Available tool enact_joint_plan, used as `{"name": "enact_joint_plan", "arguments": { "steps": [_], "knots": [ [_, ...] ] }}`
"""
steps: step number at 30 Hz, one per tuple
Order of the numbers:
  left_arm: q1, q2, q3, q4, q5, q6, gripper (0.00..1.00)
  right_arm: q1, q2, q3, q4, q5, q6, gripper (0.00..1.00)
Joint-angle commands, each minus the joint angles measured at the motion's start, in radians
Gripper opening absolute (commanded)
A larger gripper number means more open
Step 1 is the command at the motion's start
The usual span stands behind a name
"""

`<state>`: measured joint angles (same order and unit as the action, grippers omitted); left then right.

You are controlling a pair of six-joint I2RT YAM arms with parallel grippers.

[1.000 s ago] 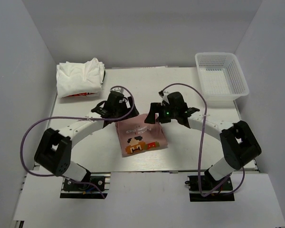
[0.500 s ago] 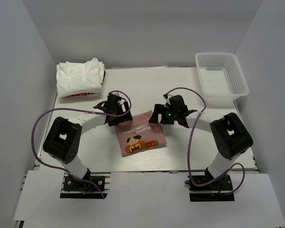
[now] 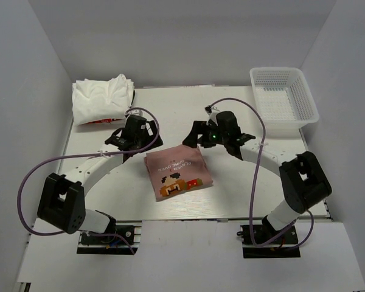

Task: Fold and stack the t-shirts
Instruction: Smooth out wrinkles on the folded tshirt, then put the neatly folded tshirt into the corner of the board with the left arm

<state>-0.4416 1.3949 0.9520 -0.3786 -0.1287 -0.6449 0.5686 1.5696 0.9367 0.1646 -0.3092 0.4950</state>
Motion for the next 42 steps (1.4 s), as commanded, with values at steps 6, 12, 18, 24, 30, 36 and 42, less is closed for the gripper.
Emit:
{"name": "enact_joint_plan", "arguments": {
  "steps": [6, 12, 18, 24, 30, 36, 42],
  "knots": [
    [0.001, 0.105, -0.087, 0.147, 0.006, -0.053, 1.00, 0.016, 0.269, 0.201, 0.154, -0.099, 0.099, 0.90],
    [0.001, 0.237, -0.041, 0.101, -0.032, -0.071, 1.00, 0.008, 0.447, 0.272, 0.093, 0.051, 0.206, 0.90],
    [0.001, 0.265, -0.027, 0.090, -0.032, -0.082, 1.00, 0.005, 0.517, 0.316, 0.087, 0.025, 0.195, 0.90],
    [0.001, 0.164, 0.051, 0.032, -0.043, -0.038, 1.00, 0.010, 0.374, 0.386, -0.002, 0.062, 0.074, 0.90],
    [-0.008, 0.006, 0.061, -0.146, -0.111, -0.078, 1.00, 0.013, 0.074, 0.174, 0.045, 0.119, 0.065, 0.90],
    [-0.017, -0.102, -0.169, -0.111, 0.015, -0.136, 1.00, 0.011, -0.239, -0.171, 0.059, 0.202, 0.089, 0.90],
    [-0.035, -0.111, -0.317, 0.062, 0.179, -0.136, 1.00, 0.013, -0.388, -0.295, -0.037, 0.283, 0.120, 0.90]
  ]
}}
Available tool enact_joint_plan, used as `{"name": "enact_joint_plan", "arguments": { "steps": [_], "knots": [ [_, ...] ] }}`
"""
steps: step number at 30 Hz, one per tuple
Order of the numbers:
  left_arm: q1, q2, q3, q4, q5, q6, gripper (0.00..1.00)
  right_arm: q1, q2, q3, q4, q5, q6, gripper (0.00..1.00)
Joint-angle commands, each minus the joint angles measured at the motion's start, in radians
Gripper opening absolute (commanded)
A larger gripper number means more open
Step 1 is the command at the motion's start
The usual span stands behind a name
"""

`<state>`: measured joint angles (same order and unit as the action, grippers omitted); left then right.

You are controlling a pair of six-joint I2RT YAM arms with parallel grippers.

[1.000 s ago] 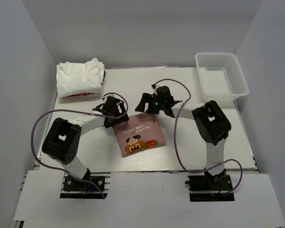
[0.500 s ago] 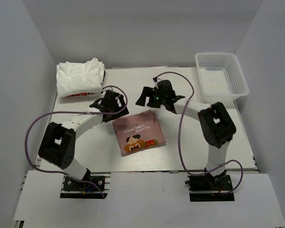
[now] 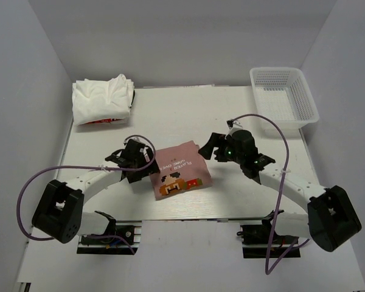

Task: Fold and stack the t-shirts
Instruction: Put the neatly folded tshirt into the corner of the board with the left arm

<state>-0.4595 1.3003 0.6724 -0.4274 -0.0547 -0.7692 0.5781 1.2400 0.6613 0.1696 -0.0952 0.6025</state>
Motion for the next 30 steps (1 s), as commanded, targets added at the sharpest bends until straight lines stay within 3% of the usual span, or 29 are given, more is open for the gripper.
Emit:
{"name": "enact_joint_plan", "arguments": {
  "steps": [1, 7, 8, 10, 11, 14, 15, 23, 30],
  "knots": [
    [-0.018, -0.007, -0.051, 0.136, 0.139, -0.012, 1.00, 0.003, -0.066, -0.023, -0.051, 0.086, 0.016, 0.90],
    [-0.048, 0.117, -0.105, 0.287, 0.200, -0.012, 0.97, 0.005, -0.109, -0.052, -0.102, 0.126, 0.032, 0.90],
    [-0.048, 0.135, -0.105, 0.302, 0.213, -0.012, 0.85, 0.002, -0.109, -0.049, -0.108, 0.149, 0.039, 0.90],
    [-0.059, 0.171, -0.114, 0.352, 0.213, -0.012, 0.75, -0.003, -0.112, -0.051, -0.119, 0.157, 0.039, 0.90],
    [-0.070, 0.189, -0.114, 0.352, 0.213, -0.012, 0.59, 0.000, -0.114, -0.049, -0.120, 0.160, 0.043, 0.90],
    [-0.070, 0.258, -0.079, 0.328, 0.158, 0.001, 0.32, 0.000, -0.119, -0.036, -0.136, 0.169, 0.028, 0.90],
    [-0.070, 0.281, -0.044, 0.310, 0.109, 0.013, 0.00, 0.000, -0.122, -0.032, -0.142, 0.178, 0.019, 0.90],
    [-0.070, 0.295, 0.324, 0.060, -0.218, 0.215, 0.00, -0.001, -0.188, -0.038, -0.143, 0.232, -0.059, 0.90],
    [-0.050, 0.372, 0.581, -0.043, -0.440, 0.531, 0.00, -0.001, -0.246, -0.035, -0.168, 0.322, -0.110, 0.90]
  ]
}}
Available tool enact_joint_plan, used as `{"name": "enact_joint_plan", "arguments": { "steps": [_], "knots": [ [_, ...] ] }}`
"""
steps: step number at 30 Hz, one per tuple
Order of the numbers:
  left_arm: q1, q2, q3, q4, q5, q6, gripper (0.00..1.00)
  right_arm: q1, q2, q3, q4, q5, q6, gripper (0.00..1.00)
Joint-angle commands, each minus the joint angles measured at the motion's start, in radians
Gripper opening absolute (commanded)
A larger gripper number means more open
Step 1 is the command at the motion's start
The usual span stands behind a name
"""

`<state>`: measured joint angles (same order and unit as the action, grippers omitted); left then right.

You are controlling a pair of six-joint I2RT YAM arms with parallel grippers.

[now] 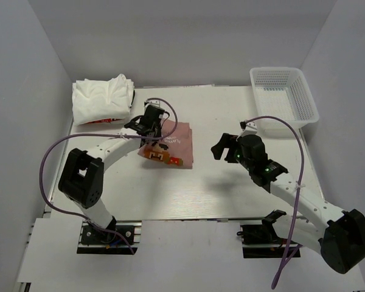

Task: Fold and stack the t-shirts
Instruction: Put the neatly folded tshirt into the corner of the board with the left arm

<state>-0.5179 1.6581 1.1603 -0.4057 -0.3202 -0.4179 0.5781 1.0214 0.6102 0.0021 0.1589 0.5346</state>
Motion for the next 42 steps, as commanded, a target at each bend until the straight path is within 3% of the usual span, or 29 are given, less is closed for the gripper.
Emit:
{"name": "enact_joint_plan", "arguments": {
  "steps": [1, 10, 17, 29, 36, 42],
  "knots": [
    [0.009, 0.041, 0.148, -0.100, -0.257, 0.180, 0.00, -0.004, -0.036, 0.014, -0.001, 0.088, -0.054, 0.90],
    [0.068, 0.144, 0.419, -0.093, -0.398, 0.583, 0.00, -0.001, -0.057, 0.014, -0.059, 0.152, -0.077, 0.90],
    [0.140, 0.154, 0.484, 0.021, -0.419, 0.818, 0.00, -0.004, -0.070, 0.000, -0.067, 0.159, -0.076, 0.90],
    [0.234, 0.195, 0.855, -0.123, -0.324, 0.875, 0.00, -0.003, -0.084, -0.004, -0.063, 0.149, -0.064, 0.90],
    [0.277, 0.218, 0.885, -0.124, -0.275, 0.838, 0.00, -0.004, -0.078, 0.016, -0.065, 0.160, -0.061, 0.90],
    [0.363, 0.347, 0.900, -0.053, -0.301, 0.794, 0.00, -0.003, -0.020, 0.074, -0.074, 0.180, -0.071, 0.90]
  ]
}}
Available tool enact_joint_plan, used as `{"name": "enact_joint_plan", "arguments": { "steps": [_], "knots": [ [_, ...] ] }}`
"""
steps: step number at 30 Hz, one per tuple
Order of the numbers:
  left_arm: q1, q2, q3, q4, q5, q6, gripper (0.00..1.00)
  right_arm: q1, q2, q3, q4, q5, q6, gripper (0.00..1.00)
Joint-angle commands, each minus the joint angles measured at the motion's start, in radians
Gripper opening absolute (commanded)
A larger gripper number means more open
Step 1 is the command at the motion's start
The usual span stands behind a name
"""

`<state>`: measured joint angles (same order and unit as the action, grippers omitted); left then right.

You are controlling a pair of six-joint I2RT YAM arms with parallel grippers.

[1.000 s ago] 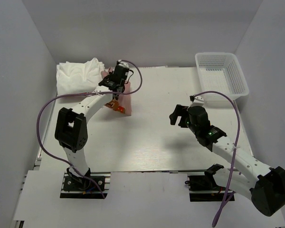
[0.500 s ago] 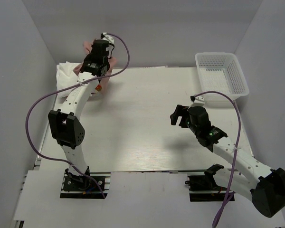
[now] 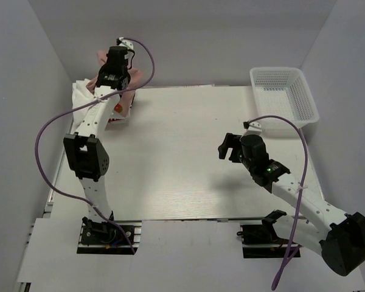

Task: Fold and stack the t-shirts
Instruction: Put the neatly folded tshirt into the corner of the board with the left arm

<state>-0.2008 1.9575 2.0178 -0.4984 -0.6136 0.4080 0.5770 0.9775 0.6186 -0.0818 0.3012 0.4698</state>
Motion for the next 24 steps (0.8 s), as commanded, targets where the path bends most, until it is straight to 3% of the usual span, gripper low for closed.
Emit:
{"name": "enact_joint_plan", "arguments": {
  "steps": [1, 11, 19, 21, 22, 24],
  "knots": [
    [0.076, 0.069, 0.062, 0.025, -0.008, -0.056, 0.00, -0.003, 0.042, 0.084, 0.007, 0.039, -0.003, 0.90],
    [0.235, 0.259, 0.257, -0.021, 0.052, -0.227, 0.00, -0.002, 0.168, 0.156, 0.019, 0.007, 0.000, 0.90],
    [0.291, 0.317, 0.262, -0.065, 0.075, -0.302, 0.02, -0.002, 0.259, 0.208, 0.016, -0.002, -0.006, 0.90],
    [0.291, 0.308, 0.231, -0.055, 0.097, -0.302, 0.20, -0.003, 0.291, 0.230, 0.013, -0.007, -0.008, 0.90],
    [0.291, 0.308, 0.220, -0.055, 0.086, -0.302, 0.59, 0.000, 0.299, 0.240, 0.008, -0.010, -0.008, 0.90],
    [0.291, 0.308, 0.229, -0.068, 0.072, -0.314, 0.96, 0.001, 0.319, 0.257, 0.001, -0.017, -0.013, 0.90]
  ]
}}
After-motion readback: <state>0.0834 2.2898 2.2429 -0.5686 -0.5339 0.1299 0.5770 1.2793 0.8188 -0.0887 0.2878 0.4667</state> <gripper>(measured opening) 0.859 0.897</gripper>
